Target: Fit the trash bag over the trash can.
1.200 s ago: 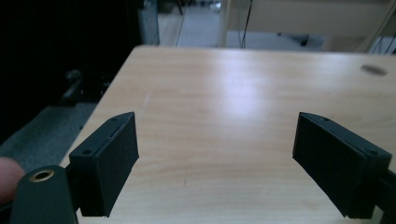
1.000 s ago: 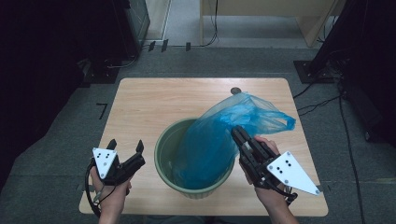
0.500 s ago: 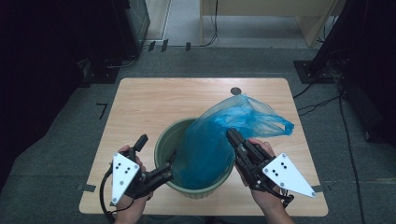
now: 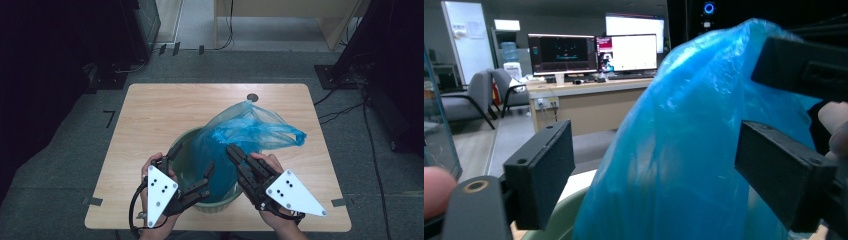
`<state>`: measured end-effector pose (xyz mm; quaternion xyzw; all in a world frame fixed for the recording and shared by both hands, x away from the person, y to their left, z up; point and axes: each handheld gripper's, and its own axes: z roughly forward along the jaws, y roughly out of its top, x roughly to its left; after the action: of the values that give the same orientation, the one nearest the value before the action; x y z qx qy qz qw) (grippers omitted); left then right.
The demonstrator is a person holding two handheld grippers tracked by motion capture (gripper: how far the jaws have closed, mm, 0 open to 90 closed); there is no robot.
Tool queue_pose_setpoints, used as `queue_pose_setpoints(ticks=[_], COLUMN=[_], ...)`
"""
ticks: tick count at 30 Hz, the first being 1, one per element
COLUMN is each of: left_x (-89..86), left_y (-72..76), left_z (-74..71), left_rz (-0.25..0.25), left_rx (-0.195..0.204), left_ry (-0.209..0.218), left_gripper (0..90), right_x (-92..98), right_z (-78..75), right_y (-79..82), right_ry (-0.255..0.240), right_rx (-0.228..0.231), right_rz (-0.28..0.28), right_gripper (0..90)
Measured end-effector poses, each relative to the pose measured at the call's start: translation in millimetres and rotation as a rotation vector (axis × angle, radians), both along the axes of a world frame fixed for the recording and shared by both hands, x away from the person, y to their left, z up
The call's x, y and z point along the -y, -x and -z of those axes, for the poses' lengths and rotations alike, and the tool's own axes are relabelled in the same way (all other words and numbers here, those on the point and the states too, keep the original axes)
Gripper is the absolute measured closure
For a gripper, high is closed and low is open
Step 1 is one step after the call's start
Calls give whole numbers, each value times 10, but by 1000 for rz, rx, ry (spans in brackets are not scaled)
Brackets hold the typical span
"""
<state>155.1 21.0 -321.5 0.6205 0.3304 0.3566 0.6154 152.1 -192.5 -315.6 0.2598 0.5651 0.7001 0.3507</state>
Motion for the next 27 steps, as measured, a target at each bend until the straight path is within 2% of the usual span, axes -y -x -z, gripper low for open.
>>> queue_pose_setpoints(ticks=[5,9,12,16,27], left_x=[-3,-6,-25,-106,-299], left_y=[3,-4,-22,-64,-119], left_z=[38,71,82,104,214], left_rz=[10,37,38,29,0], left_rx=[16,15,3,-24,-63], left_ry=[1,11,9,25,33], left_gripper=[534,725,831,882,896], right_x=[-34,-54,-53,-20,220], right_z=[-13,-18,-14,-13,-60], right_y=[83,125,137,152,176], right_ry=[18,33,41,50,24], right_rx=[20,28,26,21,28], right_rz=[-32,-40,-49,-59,-7], right_gripper=[891,877,816,736,714])
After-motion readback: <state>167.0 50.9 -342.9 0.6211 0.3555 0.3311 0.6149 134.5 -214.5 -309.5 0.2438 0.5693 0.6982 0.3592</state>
